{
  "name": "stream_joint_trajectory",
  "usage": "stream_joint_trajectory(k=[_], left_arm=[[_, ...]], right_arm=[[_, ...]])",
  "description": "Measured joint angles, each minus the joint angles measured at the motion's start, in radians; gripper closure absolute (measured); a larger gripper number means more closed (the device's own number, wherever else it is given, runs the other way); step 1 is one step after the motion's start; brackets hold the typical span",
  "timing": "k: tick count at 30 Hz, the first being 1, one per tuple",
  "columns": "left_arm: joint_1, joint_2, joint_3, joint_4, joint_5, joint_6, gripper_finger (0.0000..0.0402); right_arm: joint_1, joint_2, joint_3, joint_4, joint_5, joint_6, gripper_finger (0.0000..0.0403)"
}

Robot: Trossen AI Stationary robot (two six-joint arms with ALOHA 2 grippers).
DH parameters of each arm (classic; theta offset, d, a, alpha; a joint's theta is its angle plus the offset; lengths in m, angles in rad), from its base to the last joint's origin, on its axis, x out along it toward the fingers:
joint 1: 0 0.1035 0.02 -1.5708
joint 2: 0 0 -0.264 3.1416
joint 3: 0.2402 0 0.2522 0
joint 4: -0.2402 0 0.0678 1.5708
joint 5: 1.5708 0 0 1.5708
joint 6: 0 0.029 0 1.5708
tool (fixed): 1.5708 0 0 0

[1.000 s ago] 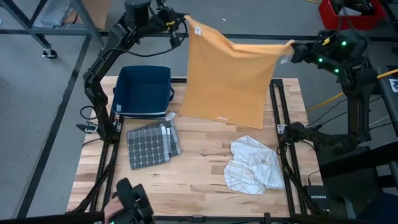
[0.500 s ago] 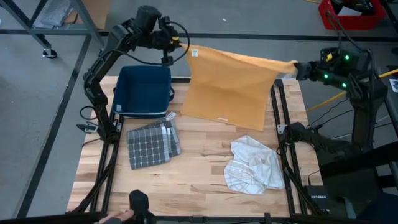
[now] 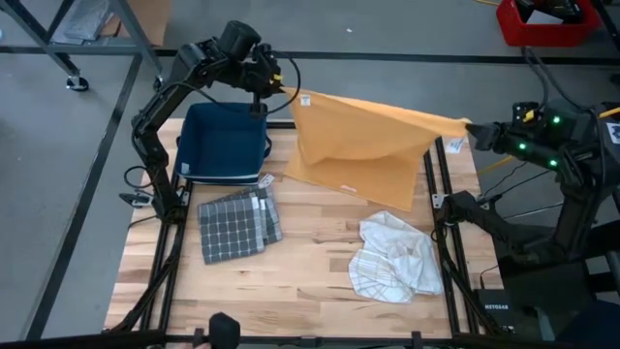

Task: Fold towel
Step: Fold the yellow towel

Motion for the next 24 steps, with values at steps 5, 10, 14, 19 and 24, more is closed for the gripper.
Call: stream_joint_trajectory(k=[5,10,14,19,24], left_arm=[[-0.006,0.0,0.0,-0.01,0.0,-0.002,0.0401],[-0.006,0.0,0.0,-0.061,0.0,0.008,0.0401],[-0.006,0.0,0.0,-0.114,0.001,0.018,0.0401],[-0.006,0.0,0.0,-0.137,0.001,0.016,0.0401],[-0.006,0.0,0.0,-0.174,0.001,0.014,0.0401]], right_arm=[[0.0,-0.043,-0.073,-0.054,-0.002,0.021,0.04],[0.0,-0.106,-0.182,-0.038,-0.007,0.061,0.04],[0.0,-0.159,-0.274,-0.035,-0.041,0.075,0.04],[0.0,-0.226,-0.365,-0.001,-0.059,0.105,0.04],[0.0,-0.271,-0.427,0.026,-0.08,0.124,0.04]])
